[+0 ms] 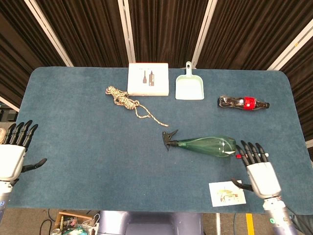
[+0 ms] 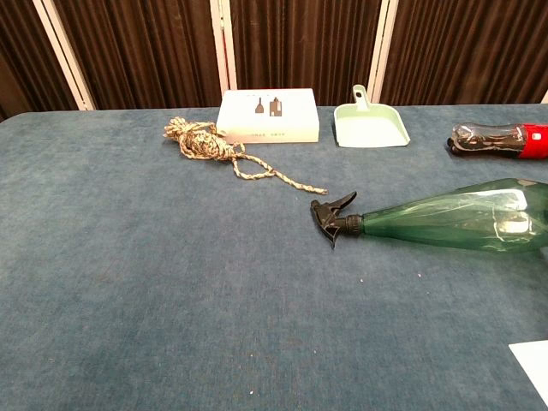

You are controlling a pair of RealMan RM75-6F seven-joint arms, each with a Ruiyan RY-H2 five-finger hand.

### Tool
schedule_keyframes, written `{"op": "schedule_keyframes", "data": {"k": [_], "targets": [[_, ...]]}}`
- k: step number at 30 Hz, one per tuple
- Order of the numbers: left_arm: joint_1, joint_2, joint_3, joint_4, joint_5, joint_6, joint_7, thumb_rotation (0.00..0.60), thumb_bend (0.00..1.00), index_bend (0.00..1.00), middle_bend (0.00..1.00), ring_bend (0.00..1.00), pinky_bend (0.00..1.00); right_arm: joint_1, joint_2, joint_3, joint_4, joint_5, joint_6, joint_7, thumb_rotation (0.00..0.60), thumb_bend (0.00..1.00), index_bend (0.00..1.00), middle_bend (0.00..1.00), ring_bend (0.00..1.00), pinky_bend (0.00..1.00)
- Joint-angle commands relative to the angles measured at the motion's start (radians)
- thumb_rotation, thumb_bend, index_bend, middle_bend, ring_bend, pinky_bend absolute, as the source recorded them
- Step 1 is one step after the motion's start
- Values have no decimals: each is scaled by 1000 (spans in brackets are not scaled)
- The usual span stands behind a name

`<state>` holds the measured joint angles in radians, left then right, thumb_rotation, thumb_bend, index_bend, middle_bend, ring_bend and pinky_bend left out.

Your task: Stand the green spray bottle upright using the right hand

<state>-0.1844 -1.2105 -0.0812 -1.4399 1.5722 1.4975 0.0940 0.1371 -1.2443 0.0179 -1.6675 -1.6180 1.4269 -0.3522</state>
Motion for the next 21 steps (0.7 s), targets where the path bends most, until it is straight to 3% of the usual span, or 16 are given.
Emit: {"op": "schedule_keyframes", "data": {"k": [1,6,21], "targets": [[-16,-15,-5,15,-16,-31,16,600,30,0,0,0,0,21,-125,-2,-36,29,-65,-242,600,208,0,0,0,0],[-29,-10,11,-4,-35,-88,34,600,30,0,0,0,0,46,-207,26,-42,85,-103,-418,600,209,0,0,0,0],[-88,-40,-43,86,-134,-186,-26,600,30,0,0,0,0,173,-410,136,68,243,-187,-835,600,209,0,0,0,0]]}}
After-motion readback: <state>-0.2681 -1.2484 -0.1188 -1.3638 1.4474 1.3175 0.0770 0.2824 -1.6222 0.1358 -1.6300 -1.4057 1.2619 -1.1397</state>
